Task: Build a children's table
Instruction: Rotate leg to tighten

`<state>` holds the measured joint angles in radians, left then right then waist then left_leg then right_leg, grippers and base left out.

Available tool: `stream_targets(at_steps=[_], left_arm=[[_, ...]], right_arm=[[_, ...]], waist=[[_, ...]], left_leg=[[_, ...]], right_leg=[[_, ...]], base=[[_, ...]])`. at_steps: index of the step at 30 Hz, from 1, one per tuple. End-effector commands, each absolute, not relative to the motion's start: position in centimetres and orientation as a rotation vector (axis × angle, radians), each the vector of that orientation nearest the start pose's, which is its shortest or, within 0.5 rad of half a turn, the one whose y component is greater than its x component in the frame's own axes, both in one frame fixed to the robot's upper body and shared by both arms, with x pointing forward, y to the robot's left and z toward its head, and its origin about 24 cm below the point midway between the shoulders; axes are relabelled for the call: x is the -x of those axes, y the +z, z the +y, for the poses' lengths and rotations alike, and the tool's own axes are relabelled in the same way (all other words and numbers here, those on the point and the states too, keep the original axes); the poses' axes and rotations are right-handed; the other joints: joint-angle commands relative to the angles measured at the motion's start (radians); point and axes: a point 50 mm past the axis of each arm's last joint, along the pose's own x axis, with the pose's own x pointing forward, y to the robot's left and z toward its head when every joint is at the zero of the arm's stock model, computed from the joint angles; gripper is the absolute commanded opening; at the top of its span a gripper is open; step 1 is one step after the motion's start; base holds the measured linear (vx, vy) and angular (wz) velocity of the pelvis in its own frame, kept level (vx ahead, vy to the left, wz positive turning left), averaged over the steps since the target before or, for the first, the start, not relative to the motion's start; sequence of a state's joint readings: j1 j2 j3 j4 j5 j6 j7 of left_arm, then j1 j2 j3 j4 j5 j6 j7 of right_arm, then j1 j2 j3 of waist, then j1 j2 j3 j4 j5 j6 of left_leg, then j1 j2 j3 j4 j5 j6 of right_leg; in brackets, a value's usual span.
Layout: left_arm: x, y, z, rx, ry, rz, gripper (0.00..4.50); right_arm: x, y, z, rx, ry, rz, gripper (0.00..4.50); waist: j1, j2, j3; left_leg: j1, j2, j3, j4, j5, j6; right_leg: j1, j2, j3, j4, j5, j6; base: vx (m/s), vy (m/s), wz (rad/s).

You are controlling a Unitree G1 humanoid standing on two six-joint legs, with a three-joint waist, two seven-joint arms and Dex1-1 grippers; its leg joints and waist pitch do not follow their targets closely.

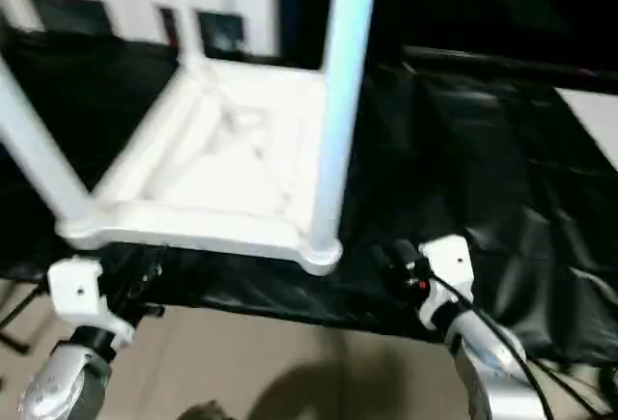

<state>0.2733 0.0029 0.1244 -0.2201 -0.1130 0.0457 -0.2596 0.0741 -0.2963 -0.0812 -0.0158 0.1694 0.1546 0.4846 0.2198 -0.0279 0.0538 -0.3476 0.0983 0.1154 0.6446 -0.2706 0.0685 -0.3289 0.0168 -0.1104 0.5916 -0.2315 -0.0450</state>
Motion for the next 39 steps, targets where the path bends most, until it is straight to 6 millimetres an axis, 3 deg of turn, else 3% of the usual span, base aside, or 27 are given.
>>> stream_targets(at_steps=[1,2,3,4,5,6,7,8,9,10,11,12,13,14,15,17,18,20,22,24,25,26,28,30,31,34,39], left_arm=[[-19.4,3.2,18.9,0.062,-0.02,0.062,2.37],[-19.3,3.4,18.9,0.039,-0.027,0.052,2.37],[-19.1,3.6,19.0,0.019,-0.027,0.049,2.55],[-19.2,3.6,19.0,0.008,-0.026,0.049,2.58],[-19.2,3.6,19.2,-0.002,-0.013,0.048,2.64],[-19.2,3.6,19.3,-0.007,-0.003,0.048,2.75],[-19.3,3.8,19.6,-0.02,0.016,0.039,2.81],[-19.2,4.0,19.9,-0.027,0.022,0.029,2.91],[-19.1,4.3,20.1,-0.035,0.027,0.015,2.97],[-19.1,4.6,20.4,-0.052,0.028,-0.001,3.09],[-19.2,4.5,20.6,-0.067,0.028,0.004,3.09],[-19.2,4.5,20.7,-0.071,0.028,0.006,3.24],[-19.6,4.3,21.0,-0.09,0.02,0.018,3.33],[-19.9,4.3,21.2,-0.094,0.015,0.021,3.4],[-20.1,4.3,21.5,-0.1,0.019,0.027,3.45],[-20.8,4.4,22.5,-0.1,0.04,0.032,3.5],[-20.8,4.4,22.5,-0.1,0.04,0.032,3.58],[-21.3,5.0,23.8,-0.086,0.06,0.014,3.82],[-21.5,5.4,25.0,-0.084,0.093,-0.002,3.92],[-21.5,5.5,25.3,-0.075,0.105,-0.006,4.14],[-21.4,5.3,25.3,-0.067,0.102,-0.007,4.22],[-21.2,5.3,25.2,-0.064,0.102,-0.006,4.25],[-20.9,5.2,25.2,-0.056,0.097,-0.002,4.4],[-20.5,5.0,24.7,-0.045,0.068,0.0,4.4],[-20.2,5.0,24.4,-0.055,0.065,-0.005,4.4],[-19.7,5.3,24.7,-0.066,0.079,-0.013,4.4],[-18.5,5.4,25.1,-0.091,0.128,-0.012,4.4]], right_arm=[[-23.3,2.7,-21.1,0.059,0.396,0.243,3.34],[-23.3,2.9,-21.3,0.053,0.403,0.243,3.34],[-23.4,3.1,-21.5,0.048,0.408,0.243,3.34],[-23.5,3.1,-21.6,0.044,0.411,0.243,3.34],[-23.6,3.0,-21.8,0.04,0.41,0.249,3.34],[-23.7,2.9,-21.9,0.037,0.408,0.254,3.34],[-23.7,2.9,-22.3,0.021,0.4,0.267,3.51],[-23.3,3.0,-22.5,0.003,0.398,0.264,3.6],[-23.0,3.2,-22.7,-0.016,0.397,0.259,3.67],[-22.3,3.5,-23.0,-0.018,0.403,0.247,3.8],[-21.8,3.6,-23.1,-0.019,0.416,0.239,3.8],[-21.8,3.7,-23.1,-0.021,0.42,0.237,4.05],[-21.3,4.0,-22.7,-0.035,0.469,0.223,4.1],[-21.1,4.1,-22.4,-0.042,0.495,0.219,4.14],[-20.8,4.2,-21.9,-0.053,0.555,0.23,4.23],[-20.1,4.0,-20.6,-0.075,0.692,0.269,4.37],[-20.1,4.0,-20.6,-0.075,0.694,0.269,4.46],[-20.2,3.8,-19.2,-0.112,0.785,0.287,4.5],[-20.9,3.4,-17.8,-0.116,0.835,0.278,4.5],[-21.3,3.3,-17.2,-0.12,0.853,0.275,4.5],[-21.6,3.2,-16.5,-0.129,0.883,0.277,4.5],[-21.7,3.2,-16.2,-0.129,0.899,0.278,4.5],[-21.7,3.2,-15.5,-0.129,0.927,0.279,4.5],[-22.0,3.3,-15.1,-0.14,0.941,0.274,4.5],[-22.4,3.1,-14.6,-0.145,0.951,0.273,4.5],[-23.0,2.7,-13.5,-0.148,0.968,0.273,4.5],[-23.6,2.6,-12.4,-0.151,0.976,0.26,4.5]], waist=[[-0.005,0.013,-0.046],[-0.036,0.005,-0.036],[-0.025,0.016,-0.035],[-0.038,0.01,-0.029],[-0.06,-0.019,-0.037],[-0.065,-0.013,-0.022],[-0.082,-0.011,-0.021],[-0.083,-0.003,-0.021],[-0.093,-0.005,-0.023],[-0.102,0.036,-0.024],[-0.11,0.032,-0.024],[-0.118,0.016,-0.024],[-0.134,0.051,-0.03],[-0.143,0.046,-0.026],[-0.147,0.053,-0.03],[-0.158,0.048,-0.039],[-0.161,0.05,-0.036],[-0.174,0.061,-0.031],[-0.18,0.061,-0.038],[-0.181,0.057,-0.042],[-0.178,0.058,-0.047],[-0.175,0.059,-0.048],[-0.166,0.043,-0.049],[-0.161,0.055,-0.051],[-0.157,0.039,-0.052],[-0.149,0.047,-0.051],[-0.139,0.043,-0.048]], left_leg=[[0.051,0.163,-0.027,-0.089,-0.035,0.118],[0.03,0.304,-0.106,-0.165,-0.13,0.191],[0.028,0.288,-0.062,-0.184,-0.282,0.167],[0.037,0.201,0.02,-0.196,-0.491,0.025],[0.057,0.163,0.022,-0.17,-0.52,-0.035],[0.055,0.132,0.022,-0.14,-0.525,-0.141],[0.038,0.144,0.006,-0.144,-0.477,-0.172],[0.034,0.149,0.002,-0.149,-0.473,-0.183],[0.039,0.154,0.004,-0.157,-0.488,-0.2],[0.041,0.154,-0.001,-0.163,-0.521,-0.22],[0.036,0.155,-0.001,-0.164,-0.53,-0.221],[0.028,0.153,-0.004,-0.167,-0.521,-0.206],[0.023,0.147,-0.005,-0.164,-0.513,-0.203],[0.018,0.148,-0.007,-0.164,-0.496,-0.182],[0.019,0.147,-0.006,-0.161,-0.482,-0.176],[0.002,0.146,-0.004,-0.154,-0.372,-0.124],[-0.001,0.148,-0.004,-0.153,-0.353,-0.107],[-0.013,0.141,-0.005,-0.145,-0.355,-0.089],[-0.017,0.137,-0.013,-0.139,-0.336,-0.091],[-0.025,0.137,-0.017,-0.139,-0.29,-0.08],[-0.028,0.14,-0.014,-0.135,-0.221,-0.056],[-0.024,0.14,-0.011,-0.132,-0.21,-0.048],[-0.02,0.143,-0.001,-0.129,-0.163,-0.018],[-0.02,0.146,-0.003,-0.129,-0.136,-0.008],[-0.019,0.149,-0.003,-0.129,-0.122,0.005],[-0.013,0.151,-0.001,-0.131,-0.138,-0.012],[-0.009,0.153,0.0,-0.138,-0.18,-0.047]], right_leg=[[0.03,-0.17,0.05,-0.164,-0.231,0.36],[0.04,-0.177,0.053,-0.051,-0.19,0.261],[-0.014,-0.159,0.077,0.05,-0.094,0.09],[-0.045,-0.13,0.076,0.051,-0.076,0.042],[-0.047,-0.152,0.098,0.002,-0.122,0.036],[-0.056,-0.205,0.123,-0.077,-0.353,-0.016],[-0.032,-0.211,0.124,-0.084,-0.416,-0.035],[-0.028,-0.205,0.121,-0.083,-0.414,-0.032],[-0.029,-0.188,0.116,-0.083,-0.367,-0.027],[-0.026,-0.179,0.114,-0.079,-0.304,-0.032],[-0.021,-0.176,0.111,-0.08,-0.277,-0.033],[-0.012,-0.178,0.11,-0.078,-0.26,-0.035],[-0.007,-0.181,0.11,-0.077,-0.242,-0.046],[-0.006,-0.182,0.11,-0.081,-0.245,-0.046],[-0.006,-0.184,0.111,-0.081,-0.236,-0.055],[0.009,-0.193,0.112,-0.076,-0.196,-0.071],[0.006,-0.193,0.111,-0.078,-0.199,-0.077],[0.003,-0.207,0.108,-0.093,-0.377,-0.088],[0.004,-0.206,0.102,-0.094,-0.388,-0.088],[0.007,-0.204,0.1,-0.087,-0.331,-0.1],[0.005,-0.201,0.098,-0.079,-0.233,-0.126],[0.002,-0.2,0.097,-0.078,-0.209,-0.137],[0.001,-0.198,0.096,-0.075,-0.151,-0.161],[0.003,-0.2,0.094,-0.067,-0.119,-0.17],[0.002,-0.2,0.092,-0.061,-0.101,-0.178],[-0.003,-0.199,0.093,-0.06,-0.1,-0.186],[-0.001,-0.197,0.095,-0.057,-0.059,-0.181]], base=[[-0.05,0.15,0.09],[-0.038,0.173,0.07],[-0.02,0.155,0.24],[-0.02,0.155,0.24],[-0.009,0.088,0.33],[-0.022,0.072,0.02],[-0.022,0.072,0.02],[-0.044,0.105,-0.06],[-0.036,0.104,-0.01],[-0.036,0.104,-0.01],[-0.014,0.099,-0.04],[-0.014,0.09,-0.1],[-0.014,0.09,-0.1],[-0.021,0.07,-0.09],[0.0,0.0,0.0],[0.0,0.0,0.0],[0.0,0.0,0.0],[0.0,0.0,0.0],[0.0,0.0,0.0],[0.006,-0.025,-0.09],[0.0,0.0,0.0],[0.0,0.0,0.0],[0.0,0.0,0.0],[0.0,0.0,0.0],[0.0,0.0,0.0],[0.0,0.0,0.0],[0.0,0.0,0.0]])
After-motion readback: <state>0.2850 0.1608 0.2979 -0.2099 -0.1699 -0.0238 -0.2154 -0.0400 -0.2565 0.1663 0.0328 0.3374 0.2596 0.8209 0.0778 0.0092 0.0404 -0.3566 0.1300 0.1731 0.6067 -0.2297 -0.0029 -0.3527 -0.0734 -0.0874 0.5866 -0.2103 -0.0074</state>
